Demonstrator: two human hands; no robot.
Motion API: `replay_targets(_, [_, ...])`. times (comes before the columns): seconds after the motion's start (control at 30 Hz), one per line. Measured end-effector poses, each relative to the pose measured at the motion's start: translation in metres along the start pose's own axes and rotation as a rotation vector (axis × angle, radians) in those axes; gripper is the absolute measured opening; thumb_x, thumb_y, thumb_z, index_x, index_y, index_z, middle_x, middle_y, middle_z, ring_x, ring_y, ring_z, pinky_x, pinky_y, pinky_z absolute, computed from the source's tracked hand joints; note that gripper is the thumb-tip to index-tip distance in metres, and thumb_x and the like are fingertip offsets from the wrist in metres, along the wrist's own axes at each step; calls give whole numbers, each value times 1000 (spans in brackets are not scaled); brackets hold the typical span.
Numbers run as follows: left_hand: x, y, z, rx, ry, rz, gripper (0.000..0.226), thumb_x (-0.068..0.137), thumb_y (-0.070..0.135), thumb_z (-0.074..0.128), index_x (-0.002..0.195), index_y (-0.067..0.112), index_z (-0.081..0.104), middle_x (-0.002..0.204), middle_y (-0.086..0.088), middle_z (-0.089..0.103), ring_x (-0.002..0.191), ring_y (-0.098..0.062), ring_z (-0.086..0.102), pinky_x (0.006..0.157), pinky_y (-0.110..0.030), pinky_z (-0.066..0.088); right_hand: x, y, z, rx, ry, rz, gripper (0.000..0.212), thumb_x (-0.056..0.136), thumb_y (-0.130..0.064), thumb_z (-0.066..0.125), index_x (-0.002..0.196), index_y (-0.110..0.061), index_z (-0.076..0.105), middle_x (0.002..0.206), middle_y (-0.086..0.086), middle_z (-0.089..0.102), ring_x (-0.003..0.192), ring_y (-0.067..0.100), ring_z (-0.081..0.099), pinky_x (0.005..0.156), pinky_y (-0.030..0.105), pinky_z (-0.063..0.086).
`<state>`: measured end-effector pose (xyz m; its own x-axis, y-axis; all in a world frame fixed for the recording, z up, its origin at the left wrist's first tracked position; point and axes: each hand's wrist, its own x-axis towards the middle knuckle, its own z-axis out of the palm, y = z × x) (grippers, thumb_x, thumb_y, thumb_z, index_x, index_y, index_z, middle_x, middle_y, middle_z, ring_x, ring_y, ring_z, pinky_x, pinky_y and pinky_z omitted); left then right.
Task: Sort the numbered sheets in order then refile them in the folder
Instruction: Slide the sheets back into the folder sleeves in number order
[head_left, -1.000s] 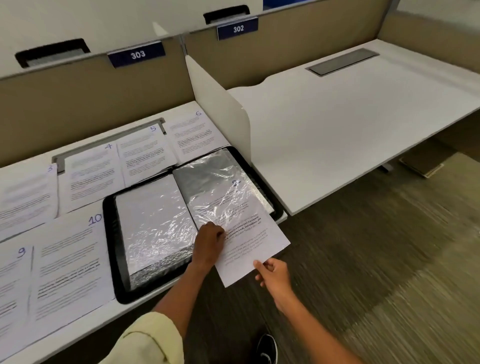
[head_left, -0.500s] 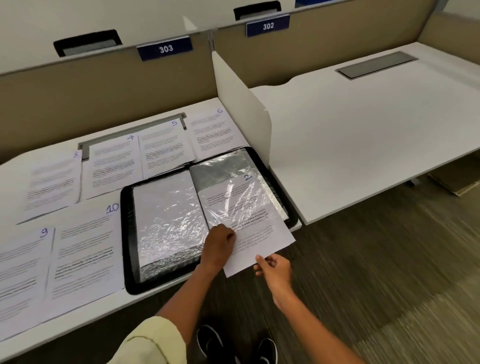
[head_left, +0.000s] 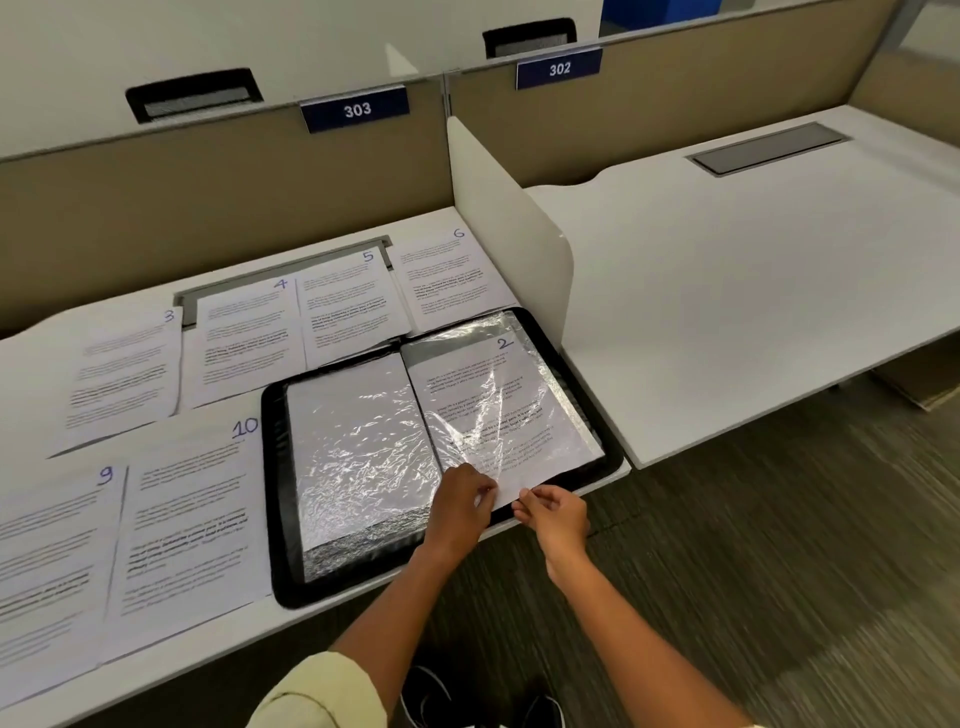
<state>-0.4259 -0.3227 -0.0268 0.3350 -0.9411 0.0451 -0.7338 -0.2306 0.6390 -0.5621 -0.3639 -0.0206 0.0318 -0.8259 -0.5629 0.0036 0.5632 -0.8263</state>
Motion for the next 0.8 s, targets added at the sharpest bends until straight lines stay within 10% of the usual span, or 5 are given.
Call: replay_targets(0.8, [3, -4, -7, -72, -16, -13, 14, 90, 20, 67, 100, 17, 77, 90, 0, 67, 80, -7, 55, 72, -20, 42, 30, -35, 34, -286, 108, -27, 22, 91, -25, 72, 71, -17, 70, 79, 1, 67, 81, 18, 61, 63, 26, 44])
